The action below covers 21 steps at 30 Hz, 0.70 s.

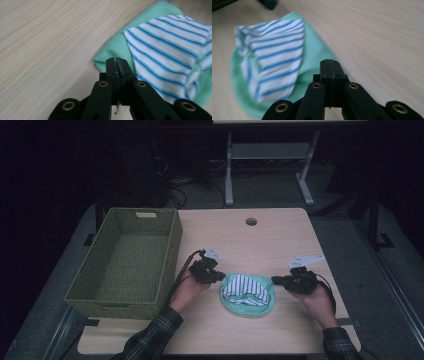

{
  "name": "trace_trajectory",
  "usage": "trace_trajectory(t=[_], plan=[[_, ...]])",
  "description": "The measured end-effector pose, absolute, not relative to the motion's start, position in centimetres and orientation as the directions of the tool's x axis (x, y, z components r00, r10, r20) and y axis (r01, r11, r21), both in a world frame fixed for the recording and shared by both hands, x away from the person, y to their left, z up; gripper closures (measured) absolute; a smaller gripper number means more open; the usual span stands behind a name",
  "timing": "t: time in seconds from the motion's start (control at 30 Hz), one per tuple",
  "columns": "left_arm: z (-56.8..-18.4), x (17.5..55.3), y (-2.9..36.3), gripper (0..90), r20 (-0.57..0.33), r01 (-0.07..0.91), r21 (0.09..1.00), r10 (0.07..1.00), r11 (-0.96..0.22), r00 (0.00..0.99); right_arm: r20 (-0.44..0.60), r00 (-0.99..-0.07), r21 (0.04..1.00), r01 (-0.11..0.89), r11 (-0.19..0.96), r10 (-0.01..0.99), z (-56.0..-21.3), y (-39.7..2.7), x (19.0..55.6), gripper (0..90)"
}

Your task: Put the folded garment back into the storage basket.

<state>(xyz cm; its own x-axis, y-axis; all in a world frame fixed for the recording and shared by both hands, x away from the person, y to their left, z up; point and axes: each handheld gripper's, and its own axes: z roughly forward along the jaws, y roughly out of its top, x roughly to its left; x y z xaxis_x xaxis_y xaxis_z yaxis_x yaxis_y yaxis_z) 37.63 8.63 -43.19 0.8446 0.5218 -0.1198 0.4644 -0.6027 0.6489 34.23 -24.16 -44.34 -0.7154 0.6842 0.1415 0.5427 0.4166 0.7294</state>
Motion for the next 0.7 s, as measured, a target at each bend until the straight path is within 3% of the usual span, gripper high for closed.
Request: trace_trajectory(t=[0.1,0.33,0.53,0.7], plan=[[-42.6,37.0,9.2,81.5,-0.145,0.467,0.666,0.514,-0.582,0.846,0.146,-0.704,0.72,0.557,0.414,0.695,-44.7,-23.8,35.9,89.9],[-41.8,35.6,9.5,55.7,-0.159,0.459,0.672,0.493,-0.581,0.856,0.147,-0.693,0.689,0.584,0.429,0.706,-46.1,-22.9,37.7,89.9],[-41.5,34.8,9.1,38.4,-0.158,0.443,0.669,0.469,-0.596,0.869,0.158,-0.703,0.674,0.59,0.444,0.694,-46.2,-23.2,36.5,89.9],[-41.4,34.6,9.2,30.1,-0.158,0.44,0.667,0.463,-0.602,0.872,0.169,-0.717,0.666,0.589,0.457,0.677,-46.3,-23.3,35.0,89.9]])
